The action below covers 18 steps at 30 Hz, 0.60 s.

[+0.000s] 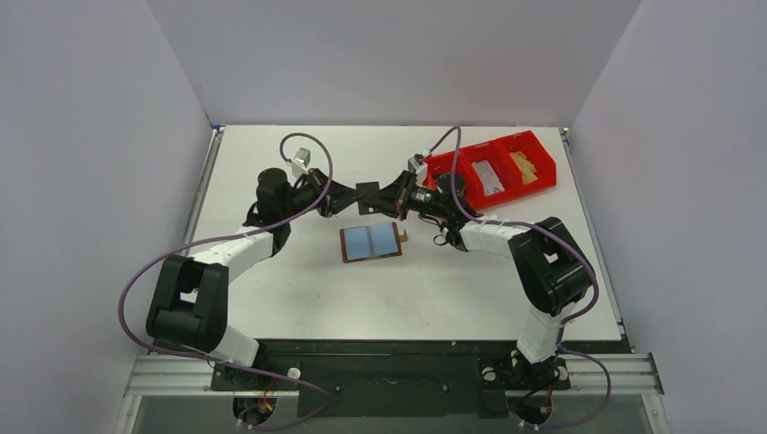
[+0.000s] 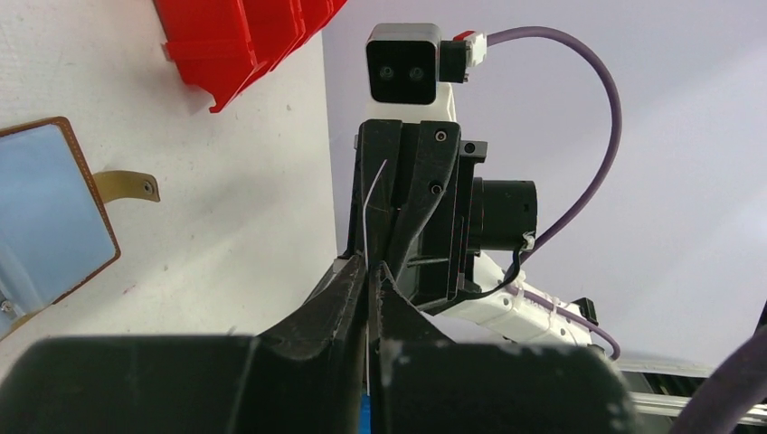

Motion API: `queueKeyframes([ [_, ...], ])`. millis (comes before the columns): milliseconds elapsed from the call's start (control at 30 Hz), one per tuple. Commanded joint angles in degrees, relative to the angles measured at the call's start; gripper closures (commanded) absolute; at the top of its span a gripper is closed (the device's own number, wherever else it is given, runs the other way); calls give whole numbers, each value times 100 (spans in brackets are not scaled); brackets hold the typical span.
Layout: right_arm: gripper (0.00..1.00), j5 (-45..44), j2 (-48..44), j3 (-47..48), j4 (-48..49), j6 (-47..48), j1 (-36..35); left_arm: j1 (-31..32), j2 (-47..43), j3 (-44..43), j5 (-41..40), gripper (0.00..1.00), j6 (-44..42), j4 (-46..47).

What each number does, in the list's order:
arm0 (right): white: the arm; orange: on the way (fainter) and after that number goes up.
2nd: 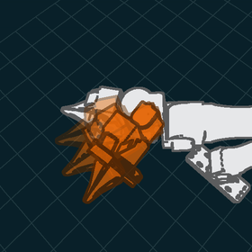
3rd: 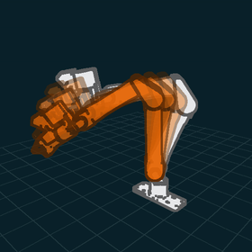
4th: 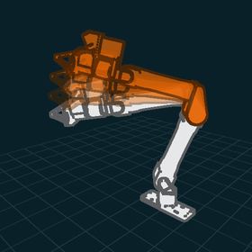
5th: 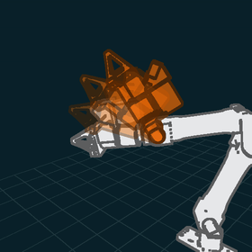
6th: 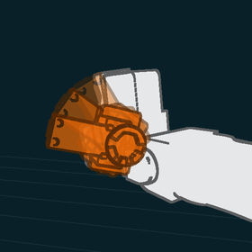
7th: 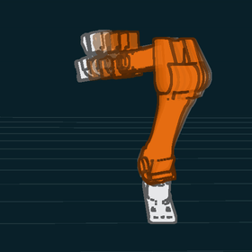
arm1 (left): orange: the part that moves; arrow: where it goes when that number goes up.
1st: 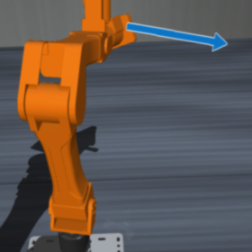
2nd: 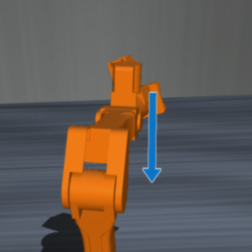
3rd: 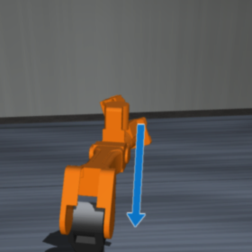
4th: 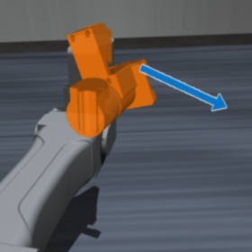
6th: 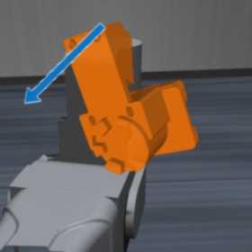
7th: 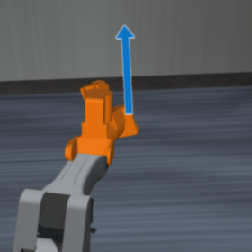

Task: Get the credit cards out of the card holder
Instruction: Place the credit card in the storage box.

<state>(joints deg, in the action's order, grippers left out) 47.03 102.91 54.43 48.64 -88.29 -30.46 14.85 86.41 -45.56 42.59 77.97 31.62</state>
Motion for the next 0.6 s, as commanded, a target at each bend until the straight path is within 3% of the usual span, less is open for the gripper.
queueKeyframes([
  [0, 100, 94, -74, 3, 840, -119, -26, 4, 46, 14, 55, 91, -116, -32],
  [100, 100, 49, -243, -7, 427, 230, 42, -52, -58, -25, -82, 75, -479, -506],
  [200, 100, -65, -507, 98, -1084, 1363, 210, -88, -258, -310, -387, 66, -1255, -1767],
  [233, 100, -221, -665, 270, -1546, 1695, 252, -101, -297, -386, -477, 65, -1415, -2012],
  [333, 100, -834, -957, 789, -4304, 3604, 445, -103, -434, -847, -998, 63, -2280, -3455],
  [433, 100, -1854, -1123, 1494, -6287, 4672, 630, -105, -486, -1179, -1331, 62, -2792, -4251],
  [567, 100, -3057, -1107, 2115, -7505, 5649, 863, -97, -500, -1328, -1515, 62, -3242, -4799],
])
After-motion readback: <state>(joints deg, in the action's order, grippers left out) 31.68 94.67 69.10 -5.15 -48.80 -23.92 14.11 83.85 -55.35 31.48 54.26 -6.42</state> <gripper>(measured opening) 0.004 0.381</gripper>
